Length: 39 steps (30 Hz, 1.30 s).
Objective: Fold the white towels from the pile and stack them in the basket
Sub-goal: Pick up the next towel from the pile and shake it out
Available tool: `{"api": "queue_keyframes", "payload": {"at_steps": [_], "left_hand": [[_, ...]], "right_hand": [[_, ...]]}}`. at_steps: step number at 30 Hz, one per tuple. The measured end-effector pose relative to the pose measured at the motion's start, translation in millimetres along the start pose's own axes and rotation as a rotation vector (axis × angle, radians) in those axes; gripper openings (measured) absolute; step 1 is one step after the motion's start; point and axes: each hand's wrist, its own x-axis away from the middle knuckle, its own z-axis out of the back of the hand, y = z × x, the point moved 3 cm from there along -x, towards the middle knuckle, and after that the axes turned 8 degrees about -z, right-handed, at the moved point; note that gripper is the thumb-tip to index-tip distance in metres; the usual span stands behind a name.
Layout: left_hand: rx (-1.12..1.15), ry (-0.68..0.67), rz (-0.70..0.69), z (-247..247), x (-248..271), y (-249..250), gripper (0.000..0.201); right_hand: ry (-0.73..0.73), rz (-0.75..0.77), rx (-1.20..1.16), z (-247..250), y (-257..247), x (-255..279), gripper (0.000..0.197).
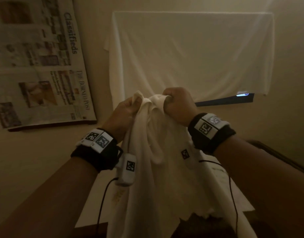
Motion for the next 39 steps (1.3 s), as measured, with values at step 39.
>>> {"api": "queue_keyframes", "payload": {"at_steps": [39], "left_hand": [[-0.204, 0.064, 0.04, 192, 106, 8, 0.046]], "right_hand": [[-0.325, -0.241, 0.274, -150, -64, 114, 0.008]]}}
